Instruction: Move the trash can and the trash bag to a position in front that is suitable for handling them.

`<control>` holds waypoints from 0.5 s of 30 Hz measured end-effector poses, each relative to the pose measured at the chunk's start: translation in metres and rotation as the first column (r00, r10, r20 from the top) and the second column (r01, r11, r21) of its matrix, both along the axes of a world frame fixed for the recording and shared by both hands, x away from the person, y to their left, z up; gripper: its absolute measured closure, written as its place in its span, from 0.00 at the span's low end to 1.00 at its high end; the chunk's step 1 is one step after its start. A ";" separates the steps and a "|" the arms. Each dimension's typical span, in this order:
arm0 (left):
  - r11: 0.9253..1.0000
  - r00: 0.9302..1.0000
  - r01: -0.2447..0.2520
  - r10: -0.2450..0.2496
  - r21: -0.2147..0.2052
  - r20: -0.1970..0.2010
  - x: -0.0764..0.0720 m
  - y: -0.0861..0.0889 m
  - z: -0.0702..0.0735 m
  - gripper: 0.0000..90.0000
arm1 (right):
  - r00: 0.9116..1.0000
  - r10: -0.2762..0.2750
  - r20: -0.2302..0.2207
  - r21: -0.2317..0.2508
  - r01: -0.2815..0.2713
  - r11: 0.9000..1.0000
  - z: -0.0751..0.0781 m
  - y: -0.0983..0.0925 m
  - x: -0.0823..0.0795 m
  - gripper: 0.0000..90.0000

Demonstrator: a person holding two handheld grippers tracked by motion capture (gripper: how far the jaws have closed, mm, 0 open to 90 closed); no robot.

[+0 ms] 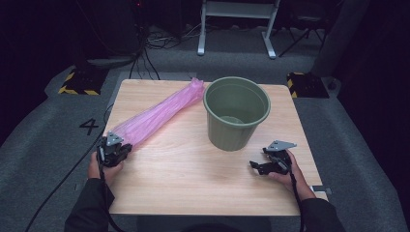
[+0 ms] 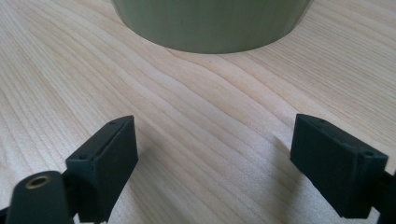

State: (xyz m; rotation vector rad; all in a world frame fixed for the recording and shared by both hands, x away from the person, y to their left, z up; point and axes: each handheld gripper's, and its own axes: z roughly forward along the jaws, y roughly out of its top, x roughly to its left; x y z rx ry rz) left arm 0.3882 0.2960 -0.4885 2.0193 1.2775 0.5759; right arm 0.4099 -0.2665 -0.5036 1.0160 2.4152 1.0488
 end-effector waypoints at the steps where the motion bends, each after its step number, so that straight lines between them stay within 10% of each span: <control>1: 1.000 1.000 0.011 -0.011 -0.001 0.001 -0.001 -0.002 0.000 0.96 | 1.000 0.000 0.000 0.000 0.000 1.000 0.000 0.000 0.000 0.17; 15: 0.980 0.980 0.196 -0.195 0.028 -0.050 -0.018 -0.062 0.003 1.00 | 1.000 -0.002 0.000 -0.001 0.002 1.000 0.000 0.000 -0.001 0.17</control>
